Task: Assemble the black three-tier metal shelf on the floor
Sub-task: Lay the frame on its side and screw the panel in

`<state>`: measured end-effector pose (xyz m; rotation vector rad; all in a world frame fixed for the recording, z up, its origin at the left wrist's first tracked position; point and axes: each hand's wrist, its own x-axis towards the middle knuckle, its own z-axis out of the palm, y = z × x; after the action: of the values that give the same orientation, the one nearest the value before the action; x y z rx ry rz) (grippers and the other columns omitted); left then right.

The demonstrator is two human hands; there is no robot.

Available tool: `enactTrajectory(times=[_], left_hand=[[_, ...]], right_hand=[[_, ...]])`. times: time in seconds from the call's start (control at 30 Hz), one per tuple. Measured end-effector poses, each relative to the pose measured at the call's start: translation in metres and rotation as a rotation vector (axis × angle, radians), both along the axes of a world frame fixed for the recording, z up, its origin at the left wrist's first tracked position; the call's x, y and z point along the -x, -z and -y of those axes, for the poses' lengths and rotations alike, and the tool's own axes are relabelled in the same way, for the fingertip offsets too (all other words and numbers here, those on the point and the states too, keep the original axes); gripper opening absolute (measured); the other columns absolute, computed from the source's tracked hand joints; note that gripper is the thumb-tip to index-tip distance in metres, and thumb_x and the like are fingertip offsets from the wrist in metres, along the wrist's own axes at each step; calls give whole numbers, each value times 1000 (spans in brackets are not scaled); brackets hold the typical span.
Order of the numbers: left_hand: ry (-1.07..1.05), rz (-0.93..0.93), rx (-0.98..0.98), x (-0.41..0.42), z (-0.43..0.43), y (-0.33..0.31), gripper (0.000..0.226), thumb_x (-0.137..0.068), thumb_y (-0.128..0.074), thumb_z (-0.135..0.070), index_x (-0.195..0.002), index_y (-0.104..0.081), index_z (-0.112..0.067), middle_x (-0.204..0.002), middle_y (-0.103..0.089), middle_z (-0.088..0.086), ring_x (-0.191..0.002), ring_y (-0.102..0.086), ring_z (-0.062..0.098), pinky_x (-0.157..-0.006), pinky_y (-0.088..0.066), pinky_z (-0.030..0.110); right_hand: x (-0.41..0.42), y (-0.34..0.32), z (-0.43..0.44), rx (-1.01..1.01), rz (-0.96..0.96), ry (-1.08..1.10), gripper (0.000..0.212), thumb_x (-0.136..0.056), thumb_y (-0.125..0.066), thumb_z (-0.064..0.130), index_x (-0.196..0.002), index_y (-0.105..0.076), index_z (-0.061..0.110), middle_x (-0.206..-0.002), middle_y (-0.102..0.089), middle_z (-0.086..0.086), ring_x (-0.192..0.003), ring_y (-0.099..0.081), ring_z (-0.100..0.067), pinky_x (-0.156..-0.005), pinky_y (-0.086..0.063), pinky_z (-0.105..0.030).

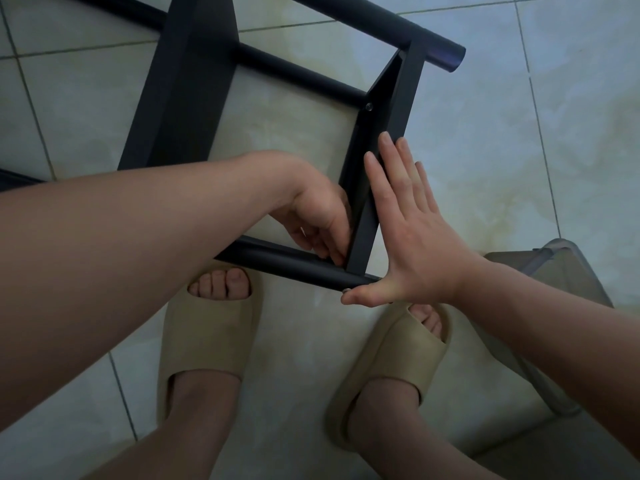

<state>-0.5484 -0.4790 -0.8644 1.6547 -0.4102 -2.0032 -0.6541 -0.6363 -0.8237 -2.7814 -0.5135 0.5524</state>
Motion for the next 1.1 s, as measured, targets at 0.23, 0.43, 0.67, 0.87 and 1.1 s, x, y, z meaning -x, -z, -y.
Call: enactTrajectory(times=[0.23,0.43,0.67,0.87,1.1], left_hand=[[40,-38,-12,-3,-3,-2,8,-88,-70,-18,-88,-76,-22,-87,-76,-6,-86,-65,12,-88,-48,32],[15,3,5,-2,-1,-3,11,-85,-72,-11,-80,-76,-20,-84,-76,-3,-78,-66,10,-85,-48,30],[71,10,-8,-2,-3,-7,11,-86,-71,-22,-97,-74,-24,-97,-78,-8,-107,-69,10,-109,-38,48],[35,-37,-5,0,-3,-3,13,-89,-68,-14,-98,-74,-21,-100,-78,-4,-105,-71,11,-111,-41,47],[38,-43,-12,0,-5,-3,11,-88,-69,-22,-97,-75,-26,-100,-78,-8,-108,-69,12,-108,-42,46]], right_hand=[[0,2,0,-4,11,-5,148,-62,-57,93,-160,2,0,-167,14,-19,-154,19,-36,-124,-2,-61],[0,2,1,-10,13,0,147,-62,-54,95,-160,4,2,-168,15,-17,-154,20,-34,-125,1,-58],[1,2,1,-8,9,2,148,-61,-55,94,-160,3,1,-167,15,-18,-154,19,-35,-125,1,-59],[0,1,0,-14,6,0,147,-62,-52,96,-160,3,1,-167,14,-19,-154,20,-35,-125,1,-59],[0,2,0,-17,11,-3,147,-63,-52,96,-160,2,0,-167,14,-20,-154,19,-35,-125,0,-59]])
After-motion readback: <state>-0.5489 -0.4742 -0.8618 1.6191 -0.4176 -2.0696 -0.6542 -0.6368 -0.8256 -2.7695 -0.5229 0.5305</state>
